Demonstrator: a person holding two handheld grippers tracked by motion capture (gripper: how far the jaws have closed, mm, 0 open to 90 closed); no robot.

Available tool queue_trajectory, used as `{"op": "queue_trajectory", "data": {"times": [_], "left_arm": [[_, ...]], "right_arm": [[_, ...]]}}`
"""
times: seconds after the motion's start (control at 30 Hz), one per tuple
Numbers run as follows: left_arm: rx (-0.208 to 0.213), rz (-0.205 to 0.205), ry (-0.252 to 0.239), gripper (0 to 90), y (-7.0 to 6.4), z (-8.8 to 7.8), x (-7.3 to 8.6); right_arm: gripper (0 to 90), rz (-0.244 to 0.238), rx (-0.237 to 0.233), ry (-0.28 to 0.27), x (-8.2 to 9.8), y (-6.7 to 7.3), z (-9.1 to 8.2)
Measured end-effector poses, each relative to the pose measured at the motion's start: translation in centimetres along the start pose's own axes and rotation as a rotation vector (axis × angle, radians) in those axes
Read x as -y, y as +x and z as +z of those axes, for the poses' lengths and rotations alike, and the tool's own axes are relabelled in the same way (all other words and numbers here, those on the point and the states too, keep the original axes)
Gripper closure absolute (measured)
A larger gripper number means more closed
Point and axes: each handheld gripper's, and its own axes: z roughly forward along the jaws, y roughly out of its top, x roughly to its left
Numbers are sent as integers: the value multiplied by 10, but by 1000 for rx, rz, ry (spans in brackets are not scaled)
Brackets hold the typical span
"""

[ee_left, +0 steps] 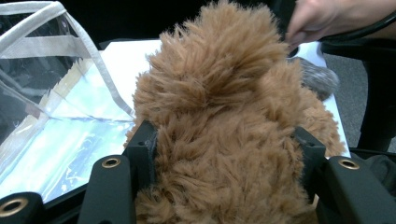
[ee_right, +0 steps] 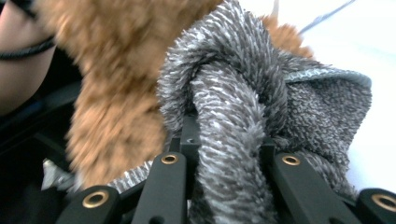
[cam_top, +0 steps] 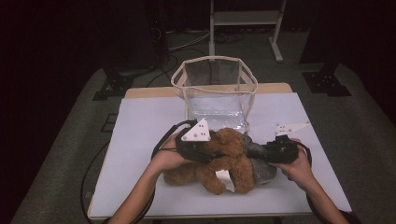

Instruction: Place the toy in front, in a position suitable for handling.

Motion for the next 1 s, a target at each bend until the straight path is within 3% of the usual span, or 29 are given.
{"op": "queue_trajectory", "data": {"times": [0.03,0.1,0.2,0.33,0.53,0.7,0.83,1.0], "left_arm": [[2,-1,-3,421,1,1,0],[1,-3,-5,421,1,2,-1],[-1,3,1,420,2,5,-3],[6,1,16,418,2,9,-2],[53,6,61,413,-3,28,-3],[87,21,92,398,-6,47,-6],[96,45,138,341,-7,57,-11],[110,38,169,214,-6,53,-15]], "right_arm": [[734,12,-30,25,10,2,-5],[734,21,-49,38,17,3,-10],[734,23,-43,57,24,3,-17],[733,35,24,79,32,-1,-34],[733,61,144,78,39,-12,-69],[719,55,271,143,52,-16,-86],[619,77,327,189,70,-29,-85],[479,80,336,164,72,-33,-89]]}}
